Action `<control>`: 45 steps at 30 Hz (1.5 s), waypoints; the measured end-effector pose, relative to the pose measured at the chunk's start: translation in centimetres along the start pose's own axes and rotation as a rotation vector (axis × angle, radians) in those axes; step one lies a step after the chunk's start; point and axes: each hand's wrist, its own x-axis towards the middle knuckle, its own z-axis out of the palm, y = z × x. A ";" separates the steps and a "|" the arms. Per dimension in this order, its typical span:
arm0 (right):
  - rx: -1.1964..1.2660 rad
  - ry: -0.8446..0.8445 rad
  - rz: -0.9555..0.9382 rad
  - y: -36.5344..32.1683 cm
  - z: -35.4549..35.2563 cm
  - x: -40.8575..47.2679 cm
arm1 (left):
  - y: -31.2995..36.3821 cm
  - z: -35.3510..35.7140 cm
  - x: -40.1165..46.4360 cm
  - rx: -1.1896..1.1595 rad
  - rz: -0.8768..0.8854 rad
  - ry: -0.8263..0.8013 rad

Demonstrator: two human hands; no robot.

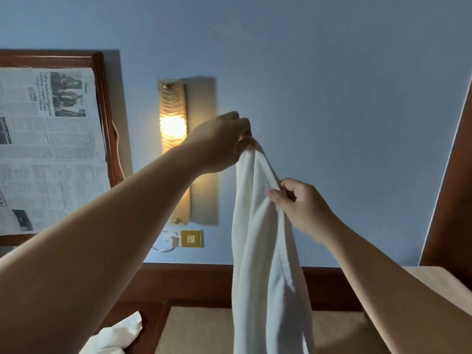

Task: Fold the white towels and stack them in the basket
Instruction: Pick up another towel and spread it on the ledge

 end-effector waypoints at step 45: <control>-0.379 -0.174 -0.350 3.9 3.0 -6.3 | -3.4 1.5 -12.0 0.147 -0.083 -0.211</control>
